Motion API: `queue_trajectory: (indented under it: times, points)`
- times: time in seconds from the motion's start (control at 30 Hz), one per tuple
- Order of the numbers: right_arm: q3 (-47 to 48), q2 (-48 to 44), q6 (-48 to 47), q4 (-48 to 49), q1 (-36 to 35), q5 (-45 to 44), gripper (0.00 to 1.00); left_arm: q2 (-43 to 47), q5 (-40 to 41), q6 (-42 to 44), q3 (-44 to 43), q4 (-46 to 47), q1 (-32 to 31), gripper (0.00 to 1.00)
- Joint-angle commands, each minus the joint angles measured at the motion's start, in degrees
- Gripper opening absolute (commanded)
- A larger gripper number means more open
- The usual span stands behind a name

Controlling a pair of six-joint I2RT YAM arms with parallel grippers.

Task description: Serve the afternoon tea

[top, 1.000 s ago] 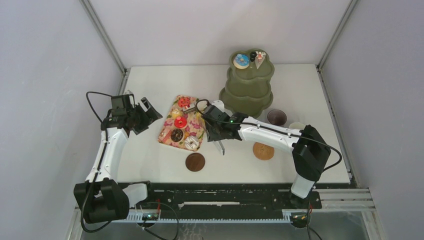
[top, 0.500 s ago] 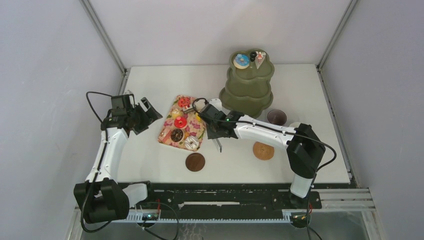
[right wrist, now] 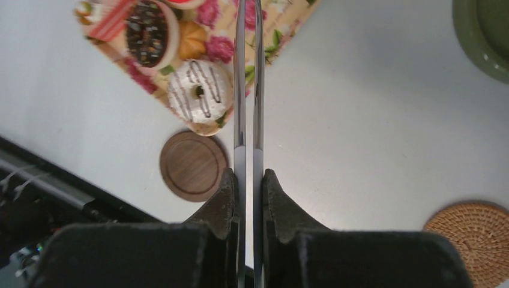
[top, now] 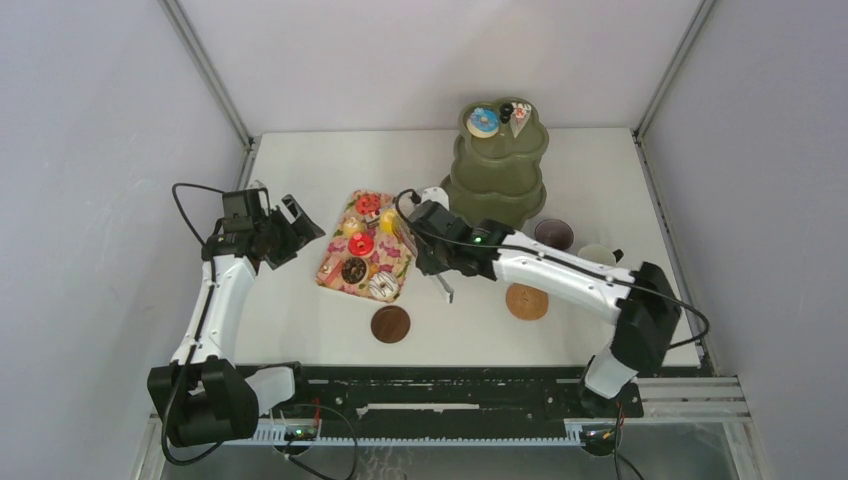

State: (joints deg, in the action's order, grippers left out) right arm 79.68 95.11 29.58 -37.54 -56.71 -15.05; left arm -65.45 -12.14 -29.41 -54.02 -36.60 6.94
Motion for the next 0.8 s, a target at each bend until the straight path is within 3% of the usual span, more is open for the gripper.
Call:
queue_trajectory:
  times: [0.0,0.33,0.6,0.77]
  points:
    - [1.59,-9.58,-4.71,0.86,-0.88,1.75,0.00,1.11,0.20,1.24,-2.75,1.01,0.27,0.87]
    - [-1.59,-30.14,-11.98,-3.51,2.36,-0.14,0.00,0.39,-0.76,0.57,-3.72,1.62,0.35,0.87]
    - [-1.54,-39.35,-10.93,-8.65,20.34,1.92,0.00,2.57,3.07,2.57,-4.94,0.75,-0.95,0.86]
    - [-1.32,-39.76,-11.71,-8.68,30.52,7.28,0.00,3.64,9.33,5.52,-6.75,-0.73,-6.55,0.86]
